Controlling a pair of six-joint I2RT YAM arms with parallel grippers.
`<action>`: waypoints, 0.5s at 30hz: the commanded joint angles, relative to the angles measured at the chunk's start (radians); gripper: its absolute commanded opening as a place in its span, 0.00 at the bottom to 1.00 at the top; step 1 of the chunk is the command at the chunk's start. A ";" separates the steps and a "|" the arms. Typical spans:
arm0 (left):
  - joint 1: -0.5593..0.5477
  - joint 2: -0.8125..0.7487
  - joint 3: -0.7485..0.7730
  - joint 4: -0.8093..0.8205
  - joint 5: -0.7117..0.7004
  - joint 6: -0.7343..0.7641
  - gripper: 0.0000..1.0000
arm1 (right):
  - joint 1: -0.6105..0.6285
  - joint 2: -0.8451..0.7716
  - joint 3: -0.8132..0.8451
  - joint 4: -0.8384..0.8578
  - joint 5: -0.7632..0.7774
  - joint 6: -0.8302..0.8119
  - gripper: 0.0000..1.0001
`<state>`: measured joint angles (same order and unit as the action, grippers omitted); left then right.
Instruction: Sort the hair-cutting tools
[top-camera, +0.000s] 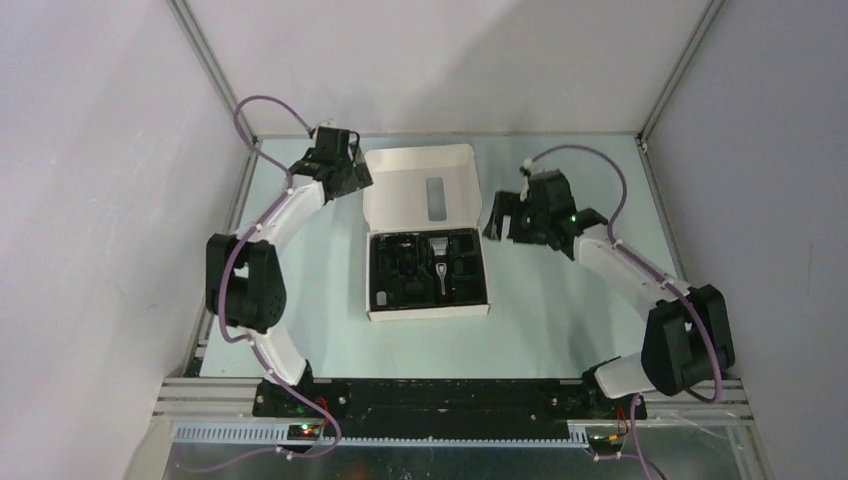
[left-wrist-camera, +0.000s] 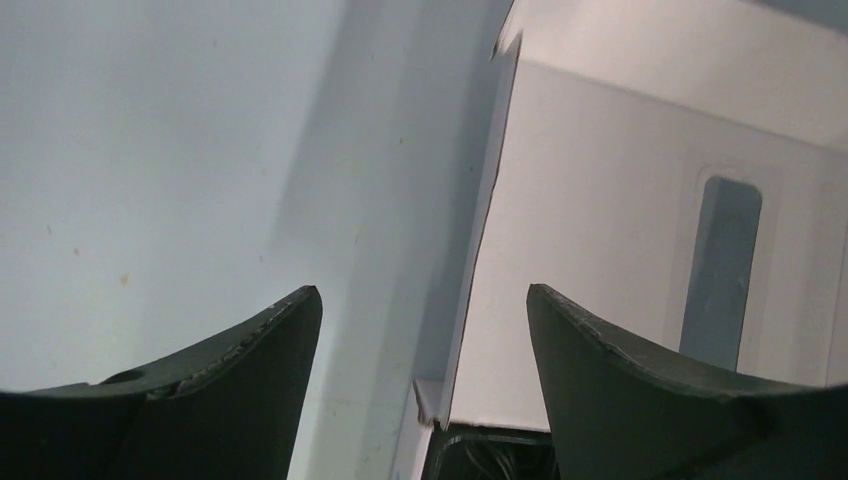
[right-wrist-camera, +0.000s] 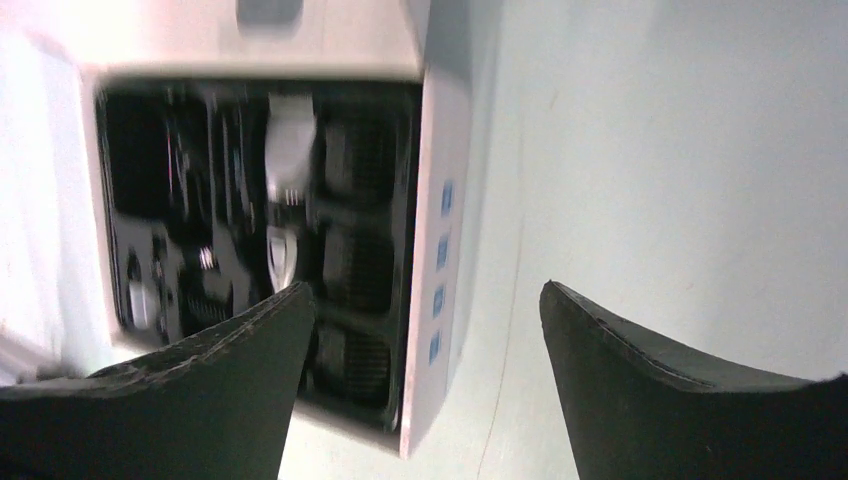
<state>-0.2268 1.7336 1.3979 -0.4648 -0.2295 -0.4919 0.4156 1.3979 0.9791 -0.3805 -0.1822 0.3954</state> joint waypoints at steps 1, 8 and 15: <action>-0.003 0.062 0.123 0.011 -0.040 0.073 0.80 | -0.016 0.088 0.218 -0.009 0.213 -0.033 0.85; -0.004 0.180 0.275 0.001 -0.072 0.144 0.69 | 0.007 0.374 0.543 -0.173 0.369 -0.035 0.78; -0.016 0.271 0.359 0.013 -0.046 0.162 0.64 | 0.033 0.582 0.802 -0.233 0.429 -0.064 0.73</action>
<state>-0.2287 1.9667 1.6897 -0.4732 -0.2775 -0.3672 0.4347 1.9087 1.6543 -0.5503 0.1699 0.3588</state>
